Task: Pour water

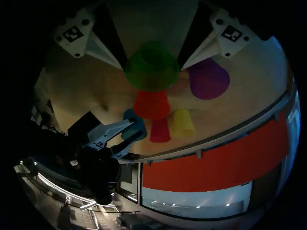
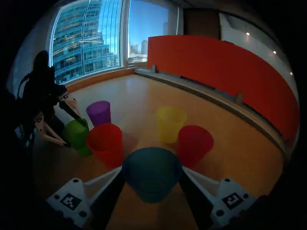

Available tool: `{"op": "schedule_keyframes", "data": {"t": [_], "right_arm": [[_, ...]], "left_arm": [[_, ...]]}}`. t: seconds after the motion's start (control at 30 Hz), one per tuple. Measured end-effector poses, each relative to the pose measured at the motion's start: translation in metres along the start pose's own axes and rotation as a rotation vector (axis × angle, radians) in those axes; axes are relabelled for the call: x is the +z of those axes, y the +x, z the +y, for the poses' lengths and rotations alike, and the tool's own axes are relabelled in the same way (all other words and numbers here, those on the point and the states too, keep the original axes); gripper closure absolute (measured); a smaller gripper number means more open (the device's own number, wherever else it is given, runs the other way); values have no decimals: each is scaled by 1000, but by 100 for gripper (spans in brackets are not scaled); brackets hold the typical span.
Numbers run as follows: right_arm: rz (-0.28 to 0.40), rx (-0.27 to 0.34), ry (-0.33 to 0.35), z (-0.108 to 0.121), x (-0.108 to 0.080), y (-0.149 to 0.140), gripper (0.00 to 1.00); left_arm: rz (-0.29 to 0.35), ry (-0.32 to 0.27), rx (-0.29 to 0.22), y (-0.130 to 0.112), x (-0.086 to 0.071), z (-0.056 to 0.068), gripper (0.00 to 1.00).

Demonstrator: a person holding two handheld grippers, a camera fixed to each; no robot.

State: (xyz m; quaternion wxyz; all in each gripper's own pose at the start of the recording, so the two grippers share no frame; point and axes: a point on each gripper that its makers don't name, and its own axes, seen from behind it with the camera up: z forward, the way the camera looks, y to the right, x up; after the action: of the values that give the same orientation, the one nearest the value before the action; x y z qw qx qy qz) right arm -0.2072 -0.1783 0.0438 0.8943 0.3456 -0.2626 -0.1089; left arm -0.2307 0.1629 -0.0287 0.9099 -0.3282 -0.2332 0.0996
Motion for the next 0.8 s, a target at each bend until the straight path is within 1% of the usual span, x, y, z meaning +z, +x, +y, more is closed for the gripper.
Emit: {"op": "schedule_keyframes", "data": {"t": [0.1, 0.17, 0.23, 0.4, 0.5, 0.6, 0.8], "right_arm": [[-14, -7, 0, -1, 3, -6, 9], [-22, -11, -3, -1, 5, -10, 9], [-27, -14, -4, -1, 6, -12, 8], [-26, -7, -3, 0, 7, -14, 8], [-29, -2, -6, 2, 6, -17, 8], [-37, -2, -9, 4, 4, -22, 8], [-39, -5, -14, 4, 1, -24, 8]], "left_arm": [[-13, 5, 5, -3, 0, 0, 9], [-19, 3, -2, -4, 0, 0, 9], [-23, 3, -13, -5, -1, -2, 3], [-34, 10, -45, -9, -4, -9, 2], [-34, 21, -50, -10, -7, -12, 2], [-32, 34, -42, -11, -10, -14, 2], [-32, 38, -49, -13, -15, -14, 2]]}}
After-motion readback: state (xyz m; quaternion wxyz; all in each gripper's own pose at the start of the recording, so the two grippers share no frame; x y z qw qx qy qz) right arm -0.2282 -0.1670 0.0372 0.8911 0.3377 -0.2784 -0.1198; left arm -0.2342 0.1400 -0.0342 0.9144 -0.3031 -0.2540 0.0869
